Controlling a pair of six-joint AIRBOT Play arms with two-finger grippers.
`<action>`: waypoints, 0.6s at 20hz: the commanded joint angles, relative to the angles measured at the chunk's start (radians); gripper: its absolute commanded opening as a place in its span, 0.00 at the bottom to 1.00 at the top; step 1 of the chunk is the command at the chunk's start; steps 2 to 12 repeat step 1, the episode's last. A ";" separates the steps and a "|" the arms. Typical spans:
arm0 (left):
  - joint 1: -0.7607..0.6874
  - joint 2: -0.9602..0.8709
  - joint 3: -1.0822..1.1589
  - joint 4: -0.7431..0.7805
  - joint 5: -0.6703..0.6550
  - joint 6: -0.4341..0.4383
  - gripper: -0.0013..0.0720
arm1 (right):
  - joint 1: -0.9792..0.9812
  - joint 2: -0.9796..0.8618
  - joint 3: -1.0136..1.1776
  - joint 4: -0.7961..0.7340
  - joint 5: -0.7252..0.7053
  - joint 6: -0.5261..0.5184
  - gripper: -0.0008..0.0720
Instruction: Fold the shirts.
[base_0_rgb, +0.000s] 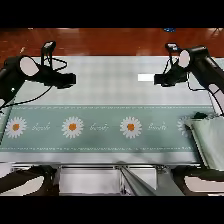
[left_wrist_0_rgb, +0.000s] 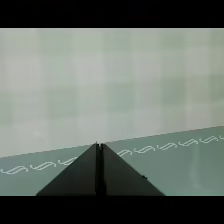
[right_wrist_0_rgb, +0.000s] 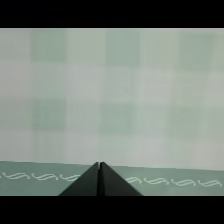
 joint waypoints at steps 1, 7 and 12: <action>0.000 -0.001 0.000 0.000 -0.001 0.001 0.04 | 0.001 0.000 0.001 0.000 0.000 0.001 0.05; 0.000 -0.001 0.000 0.000 -0.001 0.001 0.04 | 0.001 0.000 0.001 0.000 0.000 0.001 0.05; 0.000 -0.001 0.000 0.000 -0.001 0.001 0.04 | 0.001 0.000 0.001 0.000 0.000 0.001 0.05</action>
